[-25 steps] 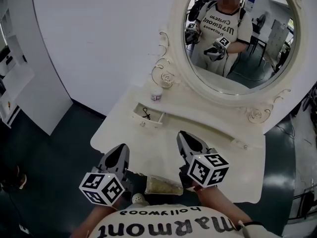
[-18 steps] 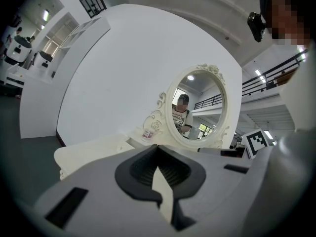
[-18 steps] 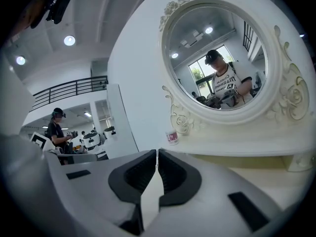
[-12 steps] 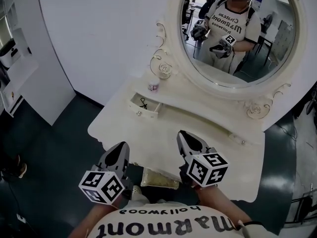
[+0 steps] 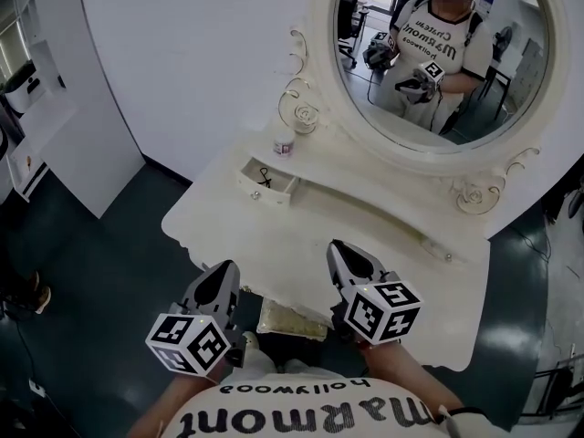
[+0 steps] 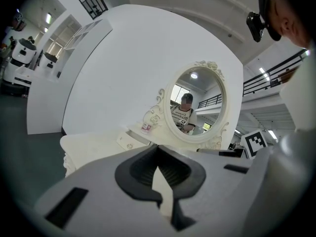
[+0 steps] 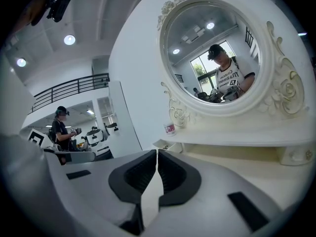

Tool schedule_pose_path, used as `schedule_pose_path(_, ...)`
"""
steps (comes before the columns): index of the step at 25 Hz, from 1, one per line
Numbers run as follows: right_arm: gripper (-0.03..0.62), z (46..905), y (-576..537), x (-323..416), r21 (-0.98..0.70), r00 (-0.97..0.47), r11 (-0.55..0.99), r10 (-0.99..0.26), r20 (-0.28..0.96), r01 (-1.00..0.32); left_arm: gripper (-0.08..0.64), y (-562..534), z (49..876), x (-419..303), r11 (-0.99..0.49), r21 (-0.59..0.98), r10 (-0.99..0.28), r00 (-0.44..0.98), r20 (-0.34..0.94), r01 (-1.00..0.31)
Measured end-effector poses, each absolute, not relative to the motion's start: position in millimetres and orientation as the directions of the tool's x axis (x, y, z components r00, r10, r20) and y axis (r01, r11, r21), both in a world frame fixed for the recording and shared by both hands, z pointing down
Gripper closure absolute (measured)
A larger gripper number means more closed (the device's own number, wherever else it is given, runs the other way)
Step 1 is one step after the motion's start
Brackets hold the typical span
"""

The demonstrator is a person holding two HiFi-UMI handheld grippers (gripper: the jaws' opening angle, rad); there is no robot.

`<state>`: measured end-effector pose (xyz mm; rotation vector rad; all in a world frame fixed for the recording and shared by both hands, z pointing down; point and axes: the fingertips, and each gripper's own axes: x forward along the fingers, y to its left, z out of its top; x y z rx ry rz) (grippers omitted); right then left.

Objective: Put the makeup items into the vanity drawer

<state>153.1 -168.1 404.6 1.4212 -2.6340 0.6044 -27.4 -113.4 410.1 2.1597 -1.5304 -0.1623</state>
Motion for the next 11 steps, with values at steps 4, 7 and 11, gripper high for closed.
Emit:
schedule_pose_path(4, 0.558, 409.5, -163.7, 153.9, -0.298, -0.574, 0.5, -0.774, 0.267, -0.813, 0.552, -107.0, 414.4, -25.5, -0.242, 0.451, -0.916, 0.356, 0.187, -0.859)
schedule_pose_path(7, 0.558, 412.9, -160.3, 155.7, -0.299, -0.577, 0.503, -0.771, 0.269, -0.811, 0.552, -102.6, 416.6, -22.0, -0.242, 0.447, -0.915, 0.356, 0.19, -0.861)
schedule_pose_path(11, 0.558, 417.5, -154.7, 156.0, -0.298, -0.587, 0.512, -0.761, 0.277, -0.805, 0.552, -95.9, 418.7, -20.7, -0.234, 0.446, -0.917, 0.348, 0.193, -0.864)
